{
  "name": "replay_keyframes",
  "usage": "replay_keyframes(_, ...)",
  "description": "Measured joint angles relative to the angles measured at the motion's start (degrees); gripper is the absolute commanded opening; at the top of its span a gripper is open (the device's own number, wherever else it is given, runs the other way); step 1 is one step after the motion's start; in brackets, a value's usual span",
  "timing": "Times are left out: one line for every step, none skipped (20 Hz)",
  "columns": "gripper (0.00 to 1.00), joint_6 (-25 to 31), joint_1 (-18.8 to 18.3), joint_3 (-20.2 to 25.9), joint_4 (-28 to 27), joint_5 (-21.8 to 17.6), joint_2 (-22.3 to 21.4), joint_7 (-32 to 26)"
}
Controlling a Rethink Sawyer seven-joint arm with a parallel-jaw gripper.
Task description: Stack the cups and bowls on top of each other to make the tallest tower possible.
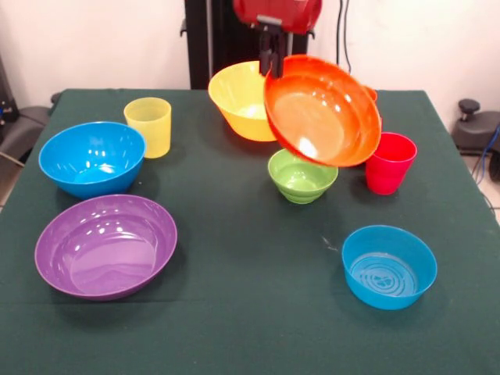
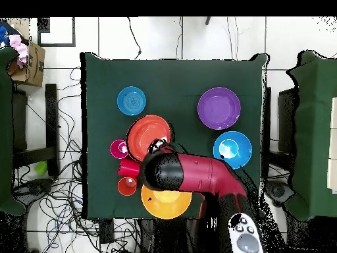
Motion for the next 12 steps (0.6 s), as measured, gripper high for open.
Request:
replay_keyframes(0.00, 0.01, -0.01, -0.02, 1.12, 0.24, -0.97, 0.00)
replay_keyframes(0.00, 0.00, -0.09, -0.01, 2.07, 0.46, -1.73, 0.00)
replay_keyframes(0.00, 0.01, -0.19, -0.02, 2.81, 0.62, -2.30, 0.00)
replay_keyframes(0.00, 0.00, -0.37, -0.02, 3.74, 0.78, -2.96, 0.00)
replay_keyframes(0.00, 0.01, -0.63, 0.00, 4.64, 0.85, -3.53, 0.00)
replay_keyframes(0.00, 0.02, -0.91, 0.03, 5.35, 0.85, -3.96, 0.00)
replay_keyframes(0.00, 0.01, -1.40, 0.10, 6.33, 0.84, -4.47, 0.00)
replay_keyframes(0.00, 0.01, -1.80, 0.12, 6.94, 0.84, -4.71, 0.00)
replay_keyframes(0.00, 0.00, -2.82, 0.12, 8.19, 0.82, -5.10, 0.00)
replay_keyframes(0.00, 0.00, -3.16, 0.12, 8.52, 0.72, -5.15, 0.00)
replay_keyframes(0.00, 0.00, -3.50, 0.12, 8.84, 0.63, -5.20, 0.00)
replay_keyframes(0.00, 0.00, -4.05, 0.12, 9.29, 0.31, -5.18, 0.00)
